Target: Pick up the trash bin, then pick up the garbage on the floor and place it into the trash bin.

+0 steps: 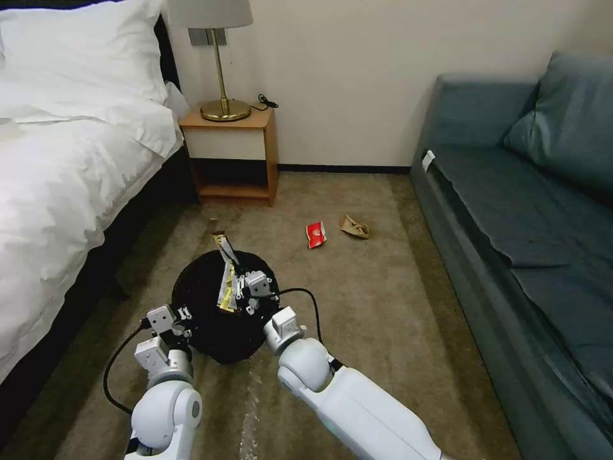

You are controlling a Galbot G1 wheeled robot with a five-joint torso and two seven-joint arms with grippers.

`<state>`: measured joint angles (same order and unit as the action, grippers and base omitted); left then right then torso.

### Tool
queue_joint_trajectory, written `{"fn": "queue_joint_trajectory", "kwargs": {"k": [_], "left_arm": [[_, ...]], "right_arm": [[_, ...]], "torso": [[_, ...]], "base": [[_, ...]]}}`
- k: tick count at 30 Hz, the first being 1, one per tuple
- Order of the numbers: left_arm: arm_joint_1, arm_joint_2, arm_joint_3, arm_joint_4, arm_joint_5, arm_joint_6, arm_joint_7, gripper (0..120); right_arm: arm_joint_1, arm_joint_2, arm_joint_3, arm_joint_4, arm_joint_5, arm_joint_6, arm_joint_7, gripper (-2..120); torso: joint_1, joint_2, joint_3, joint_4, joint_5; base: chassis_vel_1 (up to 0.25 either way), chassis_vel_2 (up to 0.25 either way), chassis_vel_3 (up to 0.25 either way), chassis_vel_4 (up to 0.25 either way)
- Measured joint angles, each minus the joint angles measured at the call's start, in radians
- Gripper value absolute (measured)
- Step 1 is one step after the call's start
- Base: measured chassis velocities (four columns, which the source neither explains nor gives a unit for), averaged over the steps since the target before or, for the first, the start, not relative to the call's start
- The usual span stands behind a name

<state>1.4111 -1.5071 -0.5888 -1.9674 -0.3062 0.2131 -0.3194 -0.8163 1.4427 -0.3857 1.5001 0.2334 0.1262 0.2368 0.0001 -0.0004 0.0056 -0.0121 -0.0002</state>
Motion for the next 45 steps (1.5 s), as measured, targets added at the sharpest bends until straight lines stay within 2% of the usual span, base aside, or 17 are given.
{"fn": "queue_joint_trajectory", "kwargs": {"k": [4,8,10,12,15,16,18,20,21,23,27,28,29,31,33,35,45], "left_arm": [[0.000,0.002,-0.004,0.000,0.001,0.000,-0.001,4],[-0.004,0.002,-0.004,0.000,0.002,0.002,-0.002,4],[-0.009,0.002,-0.002,0.002,0.003,0.002,-0.002,4],[-0.009,0.001,-0.001,0.004,0.003,0.003,-0.002,4],[-0.009,0.002,-0.006,0.010,0.003,0.003,-0.002,4],[-0.009,0.002,-0.006,0.010,0.003,0.003,-0.002,4],[-0.008,0.002,-0.011,0.010,0.003,0.003,-0.002,4],[-0.005,0.007,-0.027,0.011,-0.001,0.002,-0.001,4],[-0.005,0.007,-0.027,0.011,-0.001,0.002,-0.001,4],[-0.004,0.008,-0.039,0.010,-0.007,-0.001,0.001,4],[-0.003,0.008,-0.047,0.009,-0.010,-0.002,0.004,4],[-0.003,0.010,-0.049,0.008,-0.012,-0.003,0.005,4],[-0.003,0.010,-0.049,0.008,-0.012,-0.003,0.005,4],[-0.004,0.012,-0.052,0.003,-0.014,-0.004,0.005,4],[-0.005,0.012,-0.052,0.002,-0.014,-0.004,0.006,4],[-0.006,0.015,-0.054,-0.005,-0.013,-0.004,0.006,4],[-0.005,0.010,-0.063,-0.009,-0.012,-0.007,0.008,4]], "right_arm": [[-0.021,0.000,-0.008,0.000,-0.011,0.002,-0.002,25],[-0.026,-0.002,-0.008,0.002,-0.014,0.002,-0.002,35],[-0.028,-0.004,-0.004,0.011,-0.015,-0.001,-0.003,48],[-0.028,-0.004,0.001,0.016,-0.018,-0.002,-0.004,51],[-0.016,0.002,0.064,0.035,-0.035,-0.019,-0.001,67],[-0.016,0.002,0.064,0.035,-0.035,-0.019,-0.001,67],[-0.004,0.004,0.102,0.044,-0.030,-0.044,0.013,71],[0.022,-0.009,0.188,0.057,0.009,-0.121,0.062,85],[0.022,-0.009,0.188,0.057,0.009,-0.121,0.062,85],[0.031,-0.052,0.246,0.059,0.086,-0.173,0.074,96],[0.030,-0.106,0.261,0.043,0.197,-0.224,0.084,99],[0.024,-0.133,0.255,0.034,0.279,-0.271,0.089,100],[0.024,-0.133,0.255,0.034,0.279,-0.271,0.089,100],[0.018,-0.154,0.232,0.007,0.415,-0.325,0.098,100],[0.018,-0.155,0.228,0.003,0.429,-0.329,0.099,100],[0.018,-0.162,0.185,-0.027,0.520,-0.361,0.092,100],[0.013,-0.179,0.062,-0.093,0.569,-0.424,0.081,100]], "torso": [[0.000,0.000,0.000,0.0001,0.0000],[0.000,0.000,0.000,0.0000,0.0000],[0.000,0.000,0.000,0.0000,0.0000],[0.000,0.000,0.000,0.0000,0.0000],[0.000,0.000,0.000,0.0001,0.0000],[0.000,0.000,0.000,0.0001,0.0000],[0.000,0.000,0.000,0.0001,0.0000],[0.000,0.000,0.000,0.0001,0.0002],[0.000,0.000,0.000,0.0001,0.0002],[0.000,0.000,0.000,0.0000,0.0002],[0.000,0.000,0.000,-0.0001,0.0002],[0.000,0.000,0.000,-0.0001,0.0002],[0.000,0.000,0.000,-0.0001,0.0002],[0.000,0.000,0.000,-0.0001,0.0002],[0.000,0.000,0.000,-0.0001,0.0002],[0.000,0.000,0.000,0.0001,0.0002],[0.000,0.000,0.000,0.0001,0.0000]], "base": [[0.000,0.000,0.000,0.000],[0.000,0.000,0.000,0.000],[0.000,0.000,0.000,0.000],[0.000,0.000,0.000,0.000],[0.000,0.000,0.000,0.000],[0.000,0.000,0.000,0.000],[0.000,0.000,0.000,0.000],[0.000,0.000,0.000,0.000],[0.000,0.000,0.000,0.000],[0.000,0.000,0.000,0.000],[0.000,0.000,0.000,0.000],[0.000,0.000,0.000,0.000],[0.000,0.000,0.000,0.000],[0.000,0.000,0.000,0.000],[0.000,0.000,0.000,0.000],[0.000,0.000,0.000,0.000],[0.000,0.000,0.000,0.000]]}}
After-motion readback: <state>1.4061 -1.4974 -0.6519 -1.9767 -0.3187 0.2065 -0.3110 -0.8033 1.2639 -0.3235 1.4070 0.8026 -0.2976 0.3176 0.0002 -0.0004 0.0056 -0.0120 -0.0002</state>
